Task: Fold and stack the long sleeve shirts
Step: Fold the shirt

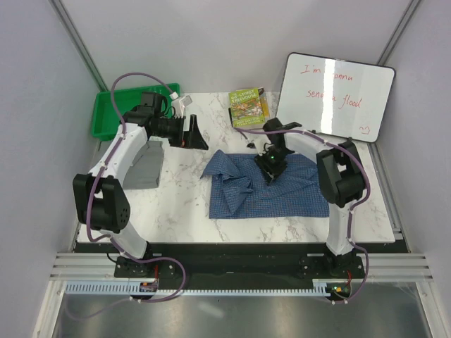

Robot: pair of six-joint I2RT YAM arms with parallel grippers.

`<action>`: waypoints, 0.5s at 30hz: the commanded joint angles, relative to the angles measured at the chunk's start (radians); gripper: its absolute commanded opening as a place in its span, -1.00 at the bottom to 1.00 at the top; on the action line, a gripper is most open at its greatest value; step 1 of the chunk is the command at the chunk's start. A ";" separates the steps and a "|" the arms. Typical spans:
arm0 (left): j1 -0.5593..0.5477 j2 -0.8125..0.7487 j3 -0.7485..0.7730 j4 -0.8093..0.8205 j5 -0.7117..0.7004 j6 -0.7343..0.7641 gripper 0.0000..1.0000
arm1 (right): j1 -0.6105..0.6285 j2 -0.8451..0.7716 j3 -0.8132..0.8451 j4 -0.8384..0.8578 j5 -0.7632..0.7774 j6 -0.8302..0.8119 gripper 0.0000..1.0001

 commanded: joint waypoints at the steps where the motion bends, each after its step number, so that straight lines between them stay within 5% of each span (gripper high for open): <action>1: 0.097 -0.163 -0.116 -0.001 0.000 0.015 0.93 | 0.190 0.083 0.035 0.033 0.022 -0.174 -0.11; 6: 0.260 -0.257 -0.273 0.014 0.006 -0.006 0.81 | 0.365 0.063 0.048 0.002 0.114 -0.491 -0.14; 9: 0.260 -0.318 -0.328 0.021 -0.015 0.097 0.75 | 0.312 -0.055 -0.024 0.014 0.155 -0.632 -0.11; 13: 0.226 -0.282 -0.333 0.024 -0.074 0.184 0.54 | 0.180 -0.272 0.009 -0.060 0.076 -0.603 0.10; 15: 0.125 -0.225 -0.306 0.014 -0.100 0.234 0.35 | 0.113 -0.325 0.040 -0.105 -0.010 -0.485 0.14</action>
